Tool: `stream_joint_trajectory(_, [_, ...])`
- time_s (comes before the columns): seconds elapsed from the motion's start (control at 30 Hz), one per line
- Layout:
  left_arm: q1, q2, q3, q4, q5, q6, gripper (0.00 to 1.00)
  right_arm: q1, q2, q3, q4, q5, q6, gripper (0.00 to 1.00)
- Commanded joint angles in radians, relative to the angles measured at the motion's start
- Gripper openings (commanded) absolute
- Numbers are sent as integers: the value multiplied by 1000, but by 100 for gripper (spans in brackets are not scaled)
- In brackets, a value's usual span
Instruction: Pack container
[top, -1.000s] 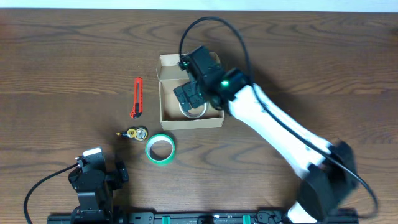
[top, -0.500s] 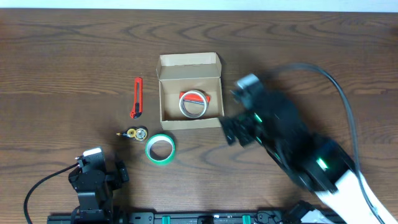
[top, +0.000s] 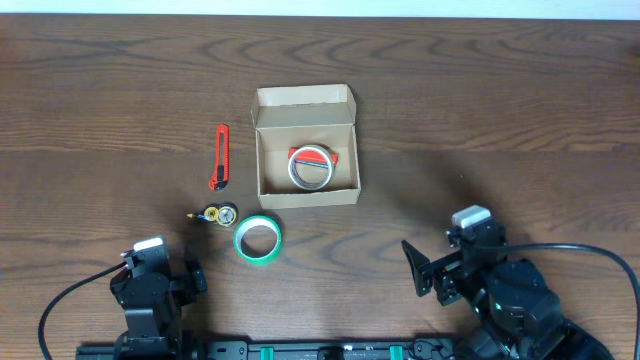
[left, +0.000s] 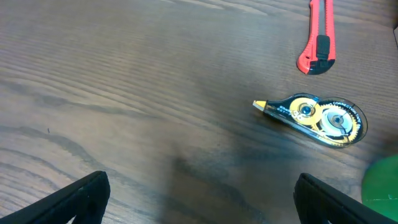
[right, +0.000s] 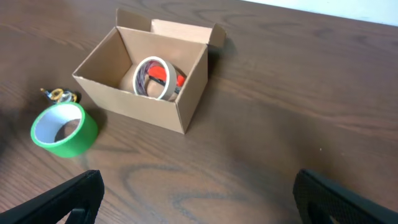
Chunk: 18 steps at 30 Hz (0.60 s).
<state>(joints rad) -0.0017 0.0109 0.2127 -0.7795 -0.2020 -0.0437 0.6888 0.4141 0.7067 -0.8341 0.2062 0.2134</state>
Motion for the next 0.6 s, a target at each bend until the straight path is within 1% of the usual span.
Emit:
stream_joint_trajectory(0.0, [3,-6,-29,-35,-8,14,95,6,-12,-16,-2,15,18,99])
stream_joint_trajectory(0.3, [3,-6,-29,-35,-8,14,95,6,-11,-16,-8,14,18,99])
stream_joint_trajectory(0.57, [3,-6,-29,-35,-8,14,95,6,-11,-16,-61,14,18,99])
